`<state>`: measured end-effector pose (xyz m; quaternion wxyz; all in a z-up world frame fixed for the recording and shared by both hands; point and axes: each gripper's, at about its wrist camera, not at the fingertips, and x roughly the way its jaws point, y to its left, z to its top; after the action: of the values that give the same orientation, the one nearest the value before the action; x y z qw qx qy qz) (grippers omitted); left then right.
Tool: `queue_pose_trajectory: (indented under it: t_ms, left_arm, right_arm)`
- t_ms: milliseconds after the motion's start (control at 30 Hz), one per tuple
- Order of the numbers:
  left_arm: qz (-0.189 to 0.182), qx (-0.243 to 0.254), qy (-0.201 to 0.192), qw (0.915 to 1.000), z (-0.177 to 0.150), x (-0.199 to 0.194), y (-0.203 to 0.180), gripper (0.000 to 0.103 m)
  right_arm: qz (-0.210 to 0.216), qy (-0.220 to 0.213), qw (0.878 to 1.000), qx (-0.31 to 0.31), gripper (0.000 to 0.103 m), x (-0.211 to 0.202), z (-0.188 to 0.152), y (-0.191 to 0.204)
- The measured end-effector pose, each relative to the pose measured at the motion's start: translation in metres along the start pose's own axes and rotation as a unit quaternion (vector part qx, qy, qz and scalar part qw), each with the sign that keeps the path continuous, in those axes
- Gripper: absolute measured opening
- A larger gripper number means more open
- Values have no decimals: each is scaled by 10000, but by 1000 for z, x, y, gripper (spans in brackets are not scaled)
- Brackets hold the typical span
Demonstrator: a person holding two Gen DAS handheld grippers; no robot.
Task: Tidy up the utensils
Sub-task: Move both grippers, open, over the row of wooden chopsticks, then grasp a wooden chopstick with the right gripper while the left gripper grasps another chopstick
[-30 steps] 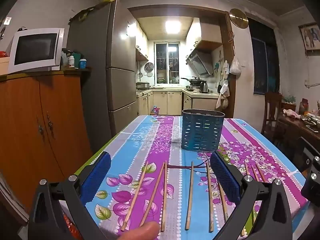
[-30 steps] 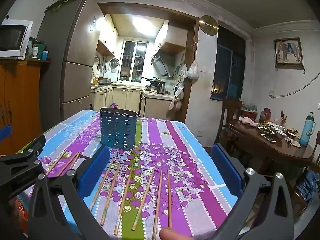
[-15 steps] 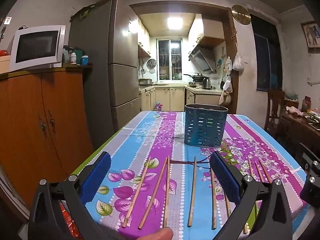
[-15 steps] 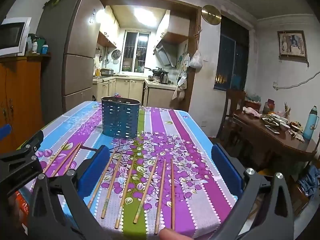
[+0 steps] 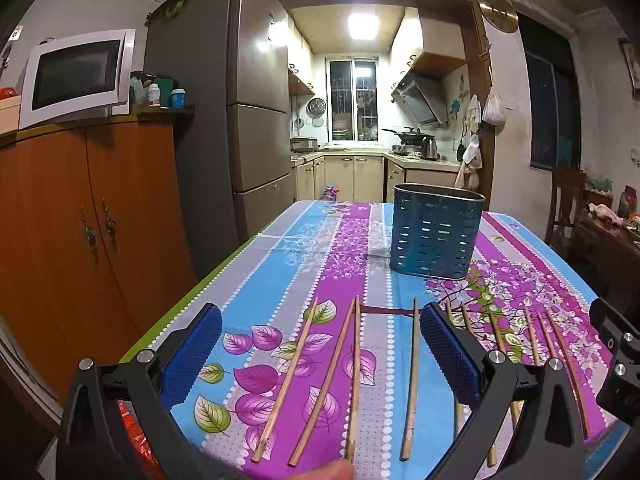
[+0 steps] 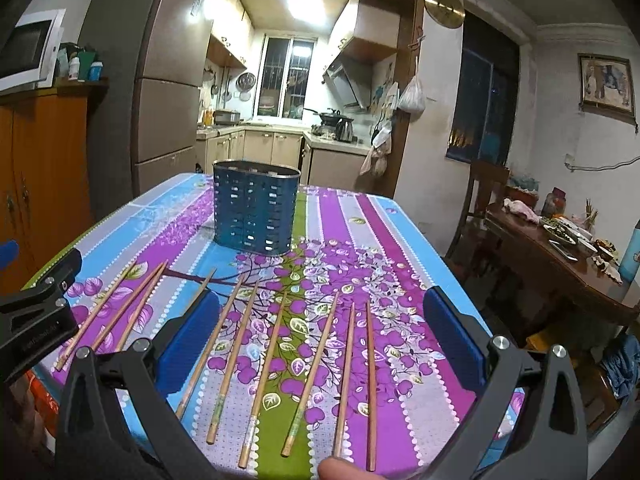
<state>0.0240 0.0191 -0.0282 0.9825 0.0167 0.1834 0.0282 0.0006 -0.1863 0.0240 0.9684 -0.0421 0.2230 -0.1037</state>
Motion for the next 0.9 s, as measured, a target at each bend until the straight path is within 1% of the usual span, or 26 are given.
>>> queue_pose_trajectory:
  t_ms: [133, 200, 233, 267, 333, 367, 400, 433, 467, 500, 533, 567, 600, 633, 667, 700, 733, 800, 833, 900]
  left_arm:
    - [15, 109, -43, 9999, -1, 4, -3, 99]
    - [113, 198, -221, 9995, 1, 4, 2, 100]
    - [240, 218, -361, 9988, 1, 2, 7, 100]
    - [395, 180, -541, 9976, 3, 1, 17, 100]
    - [508, -6, -748, 9959, 5, -1, 38, 100]
    - [525, -168, -706, 9960, 6, 1, 52, 100]
    - [490, -305, -607, 9965, 5, 4, 63, 100]
    - [416, -430, -403, 9974, 3, 8, 76, 100]
    - [389, -468, -305, 9977, 2, 9, 83, 100]
    - [393, -532, -315, 9973, -2, 7, 91, 100]
    - [437, -600, -413, 9964, -6, 3, 95, 99]
    - [479, -750, -576, 9944, -14, -5, 99, 99]
    - [425, -820, -590, 9940, -18, -9, 100, 99]
    - [282, -889, -528, 9942, -24, -12, 99, 99]
    - [74, -873, -367, 9955, -31, -14, 95, 100]
    - [-51, -773, -212, 9968, -37, -13, 90, 100]
    - [-178, -600, -40, 9980, -45, -14, 82, 100]
    - [-304, -503, 93, 9982, -54, -16, 76, 100]
    - [-390, -531, 67, 9978, -55, -19, 76, 100]
    - [-437, -633, -94, 9970, -55, -27, 81, 100]
  right_arm:
    - [8, 107, 9999, 61, 98, 11, 2, -10]
    - [-7, 91, 9999, 98, 98, 12, 2, -16]
    - [-35, 49, 9999, 135, 98, 11, 2, -21]
    - [-79, -7, 9998, 180, 98, 10, 2, -27]
    - [-169, -140, 9993, 317, 98, 8, 1, -42]
    - [-189, -186, 9989, 386, 98, 8, 1, -46]
    - [-195, -243, 9978, 582, 98, 7, 1, -59]
    - [-171, -268, 9965, 772, 98, 6, -1, -68]
    - [-111, -275, 9947, 984, 98, 5, -3, -77]
    - [-12, -265, 9922, 1216, 98, 4, -6, -86]
    - [145, -244, 9888, 1465, 98, 5, -10, -94]
    - [336, -213, 9844, 1713, 98, 5, -14, -101]
    - [544, -181, 9796, 1925, 98, 6, -20, -106]
    - [746, -122, 9750, 2091, 98, 9, -26, -108]
    - [913, -29, 9716, 2182, 98, 12, -32, -107]
    - [1019, 46, 9701, 2204, 98, 12, -34, -106]
    - [1212, 208, 9672, 2221, 98, 17, -39, -103]
    - [1483, 359, 9598, 2354, 98, 21, -46, -102]
    - [1585, 396, 9563, 2425, 98, 22, -48, -103]
    - [1672, 442, 9535, 2470, 98, 20, -50, -104]
